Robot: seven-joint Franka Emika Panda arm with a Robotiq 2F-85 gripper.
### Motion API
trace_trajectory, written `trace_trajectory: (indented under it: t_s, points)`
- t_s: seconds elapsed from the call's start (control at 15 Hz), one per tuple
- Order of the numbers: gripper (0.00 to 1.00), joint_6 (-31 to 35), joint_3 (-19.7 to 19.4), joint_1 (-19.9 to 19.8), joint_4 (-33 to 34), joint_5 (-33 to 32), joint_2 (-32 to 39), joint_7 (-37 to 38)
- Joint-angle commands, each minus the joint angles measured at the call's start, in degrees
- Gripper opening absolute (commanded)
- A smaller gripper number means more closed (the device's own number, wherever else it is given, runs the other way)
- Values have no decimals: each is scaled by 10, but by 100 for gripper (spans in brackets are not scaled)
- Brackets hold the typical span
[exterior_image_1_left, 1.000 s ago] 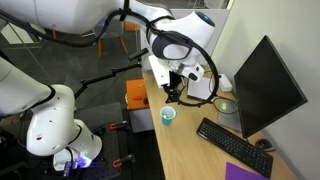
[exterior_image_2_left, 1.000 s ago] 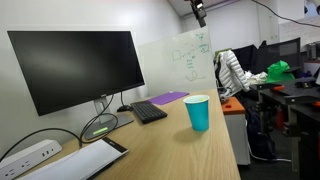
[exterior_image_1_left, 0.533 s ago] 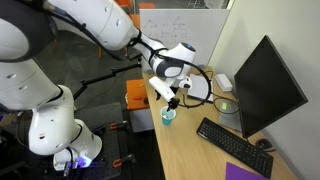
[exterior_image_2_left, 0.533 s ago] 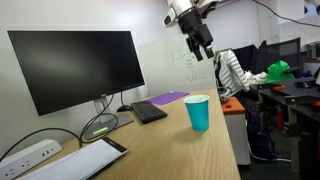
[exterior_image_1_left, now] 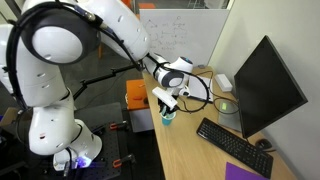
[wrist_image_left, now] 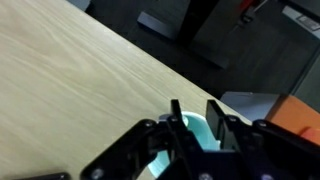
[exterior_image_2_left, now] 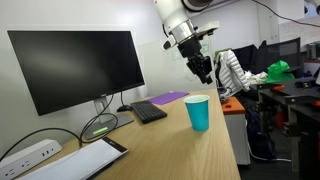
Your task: Remove the marker from the cup and put it on the table
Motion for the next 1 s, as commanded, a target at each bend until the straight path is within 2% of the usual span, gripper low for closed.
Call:
trace_trajectory:
  t_s: [0.0, 0.07, 0.33, 0.53, 0.87, 0.93]
  points:
    - [20, -1, 7, 0, 33, -22, 34, 8]
    - [17, -3, 8, 1, 41, -24, 43, 9]
    - [28, -7, 9, 5, 77, -36, 80, 19]
    - [29, -13, 9, 9, 101, -39, 106, 23]
    - [50, -24, 10, 18, 131, -39, 144, 34]
    - [48, -25, 10, 20, 135, -40, 149, 38]
